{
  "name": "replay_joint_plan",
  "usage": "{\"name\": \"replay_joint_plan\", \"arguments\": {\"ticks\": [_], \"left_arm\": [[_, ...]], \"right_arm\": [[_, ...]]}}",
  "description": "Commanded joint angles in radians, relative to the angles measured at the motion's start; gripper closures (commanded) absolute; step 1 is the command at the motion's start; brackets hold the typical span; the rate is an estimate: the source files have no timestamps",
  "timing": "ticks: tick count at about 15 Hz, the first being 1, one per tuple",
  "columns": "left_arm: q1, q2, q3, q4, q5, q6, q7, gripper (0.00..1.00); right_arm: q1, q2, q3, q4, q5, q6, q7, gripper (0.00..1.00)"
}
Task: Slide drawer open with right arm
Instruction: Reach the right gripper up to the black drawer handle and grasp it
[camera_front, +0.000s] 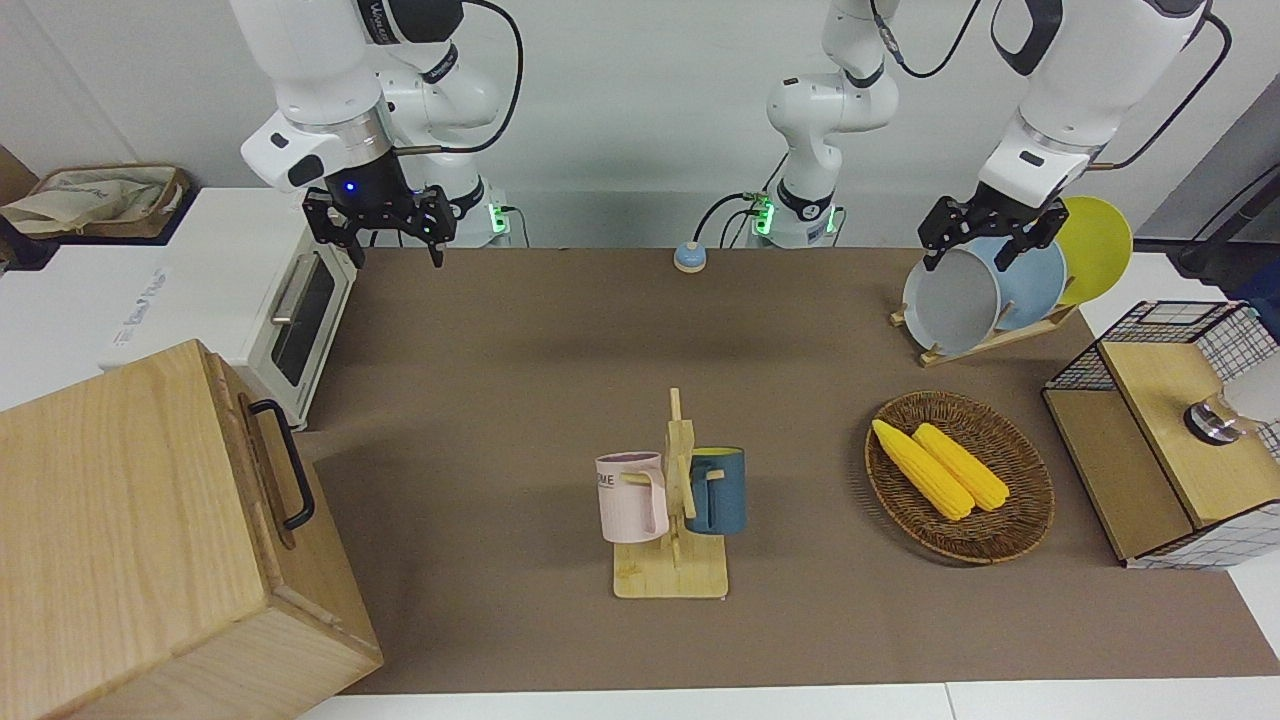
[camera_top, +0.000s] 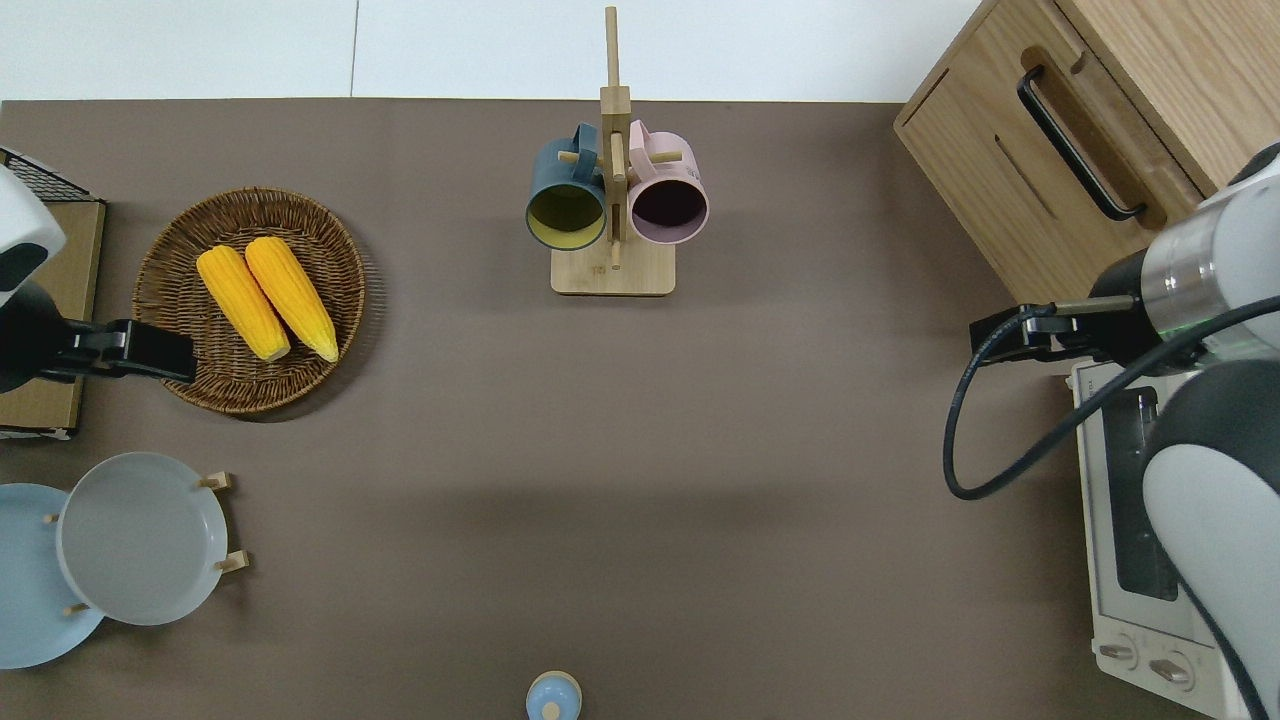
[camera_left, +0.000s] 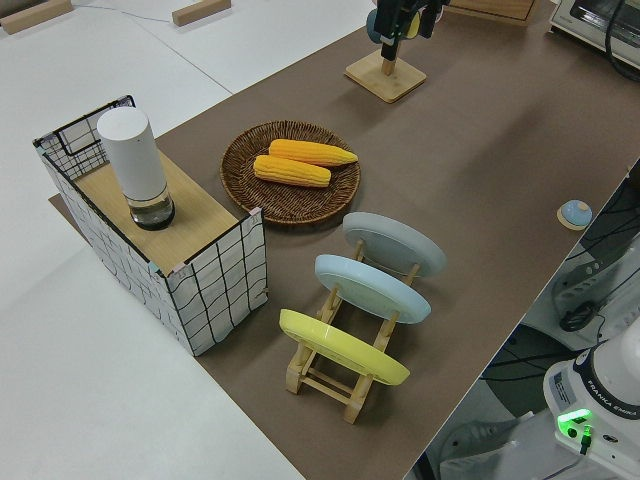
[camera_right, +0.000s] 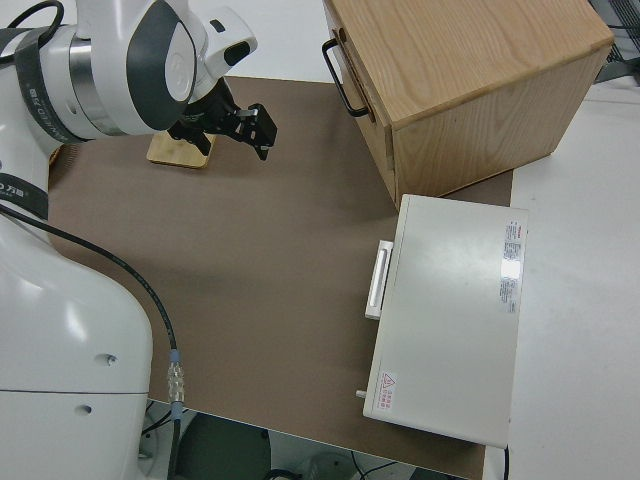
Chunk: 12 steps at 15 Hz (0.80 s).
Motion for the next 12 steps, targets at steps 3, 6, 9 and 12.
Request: {"name": "replay_joint_plan", "arguments": {"ticks": [3,6,9,12], "left_arm": [[0.004,0.011,-0.006,0.026,0.017,-0.020,0.010,0.01],[0.004,0.011,-0.006,0.026,0.017,-0.020,0.010,0.01],[0.004,0.011,-0.006,0.026,0.017,-0.020,0.010,0.01],[0.004,0.011,-0.006,0.026,0.017,-0.020,0.010,0.01]], "right_arm": [[-0.003,0.002,-0.003,0.004,-0.023,-0.005,-0.015,0.015],[-0.007,0.003,-0.003,0.006,-0.023,0.003,-0.013,0.015],[-0.017,0.002,-0.009,0.006,-0.017,0.003,-0.015,0.017],[-0.017,0.008,-0.012,0.006,-0.025,0.007,-0.015,0.017]]}}
